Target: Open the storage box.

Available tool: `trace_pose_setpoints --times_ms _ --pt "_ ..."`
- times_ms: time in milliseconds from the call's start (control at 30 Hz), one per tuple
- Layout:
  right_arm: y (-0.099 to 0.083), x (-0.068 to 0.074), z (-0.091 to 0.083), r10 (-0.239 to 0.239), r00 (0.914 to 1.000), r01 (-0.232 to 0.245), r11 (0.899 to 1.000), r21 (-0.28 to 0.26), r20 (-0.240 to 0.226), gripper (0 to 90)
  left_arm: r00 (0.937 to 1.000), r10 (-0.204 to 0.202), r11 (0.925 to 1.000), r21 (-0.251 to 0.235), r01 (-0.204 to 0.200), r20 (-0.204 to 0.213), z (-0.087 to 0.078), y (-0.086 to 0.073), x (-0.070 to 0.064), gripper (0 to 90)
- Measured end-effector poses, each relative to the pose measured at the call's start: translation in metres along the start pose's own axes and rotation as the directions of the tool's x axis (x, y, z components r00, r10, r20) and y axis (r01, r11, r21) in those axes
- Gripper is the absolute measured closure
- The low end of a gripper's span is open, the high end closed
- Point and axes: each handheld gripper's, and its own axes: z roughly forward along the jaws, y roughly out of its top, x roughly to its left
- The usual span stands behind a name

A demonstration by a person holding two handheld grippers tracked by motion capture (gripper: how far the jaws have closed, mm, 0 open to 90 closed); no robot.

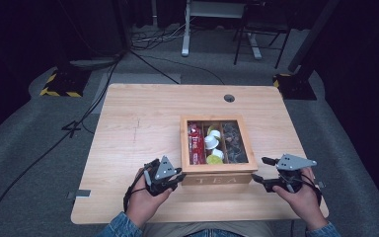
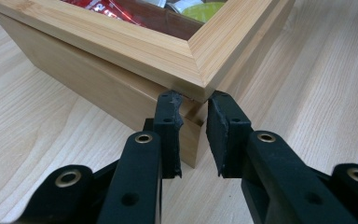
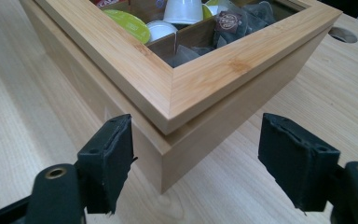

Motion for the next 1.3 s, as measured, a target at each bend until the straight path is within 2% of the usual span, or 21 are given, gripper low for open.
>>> trace_pose_setpoints --times_ms 167,367,633,767,867,967,1067,1200,1300 --pt "0.004 0.002 0.008 -0.024 0.9996 0.024 1.000 -0.005 0.018 31.3 1.0000 -0.001 1.0000 -0.002 0.001 0.002 -0.001 0.000 0.000 74.0" --pt "0.009 0.004 0.010 -0.049 0.9987 0.050 0.999 -0.021 0.013 32.4 1.0000 0.001 1.0000 -0.010 -0.001 -0.002 -0.001 0.001 0.000 74.0" --pt "0.011 0.004 0.011 -0.071 0.9969 0.072 0.997 -0.027 0.032 32.4 1.0000 -0.003 0.9997 -0.025 0.003 -0.003 -0.002 0.002 0.001 73.6" --pt "0.013 0.006 0.008 -0.097 0.9941 0.098 0.995 -0.032 0.048 33.1 1.0000 -0.003 0.9993 -0.037 0.003 -0.010 -0.003 0.003 0.002 71.3" --pt "0.015 0.005 0.008 -0.109 0.9928 0.111 0.993 -0.033 0.050 33.1 0.9999 0.002 0.9989 -0.047 -0.002 -0.016 -0.003 0.004 0.002 66.4" --pt "0.017 0.004 0.006 -0.114 0.9923 0.116 0.992 -0.038 0.048 33.1 0.9995 0.012 0.9981 -0.060 -0.014 -0.029 -0.005 0.008 0.001 61.2" --pt "0.020 0.003 0.004 -0.117 0.9919 0.119 0.992 -0.051 0.051 32.9 0.9977 0.033 0.9971 -0.067 -0.037 -0.059 -0.005 0.013 0.001 58.4" --pt "0.027 0.001 0.001 -0.129 0.9901 0.132 0.989 -0.068 0.057 32.4 0.9948 0.049 0.9955 -0.077 -0.056 -0.090 -0.006 0.019 0.001 56.5" --pt "0.033 -0.002 -0.002 -0.134 0.9891 0.139 0.986 -0.091 0.062 30.7 0.9933 0.049 0.9930 -0.102 -0.059 -0.105 -0.009 0.025 0.004 56.3"
